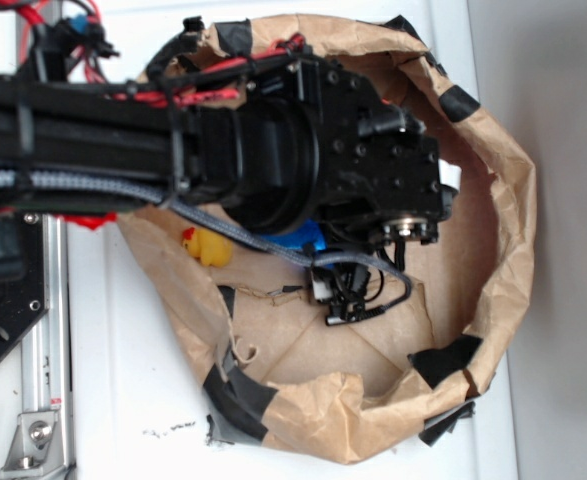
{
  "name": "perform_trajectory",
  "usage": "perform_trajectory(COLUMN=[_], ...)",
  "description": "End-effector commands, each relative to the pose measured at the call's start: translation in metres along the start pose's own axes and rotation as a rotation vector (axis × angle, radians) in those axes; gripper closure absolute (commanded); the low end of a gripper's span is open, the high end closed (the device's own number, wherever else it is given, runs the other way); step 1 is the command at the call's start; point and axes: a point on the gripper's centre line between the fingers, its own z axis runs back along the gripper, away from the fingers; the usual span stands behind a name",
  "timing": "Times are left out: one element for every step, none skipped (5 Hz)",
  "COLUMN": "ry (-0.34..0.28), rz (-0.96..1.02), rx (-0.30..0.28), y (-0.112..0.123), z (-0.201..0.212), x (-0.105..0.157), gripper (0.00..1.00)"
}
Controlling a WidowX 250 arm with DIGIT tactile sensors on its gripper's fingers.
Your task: Grab the blue sponge.
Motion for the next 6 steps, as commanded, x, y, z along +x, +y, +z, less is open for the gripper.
perform_trajectory(ry=[-0.117, -0.277, -0.394, -0.318, -0.277, -0.273], rz=[-0.207, -0.218, -0.207, -0.200, -0.204, -0.184], rx=[0.109, 0.215, 0.073, 0.056, 0.059, 0.078], y=[0.008, 0.006, 0.002, -0.005, -0.006, -0.005], z=[0.073, 0.125, 0.175, 0.182, 0.177, 0.177], x=[0.006, 0.002, -0.005, -0.006, -0.007, -0.007], gripper=[1.00, 1.00, 1.00, 1.00, 1.00, 1.00])
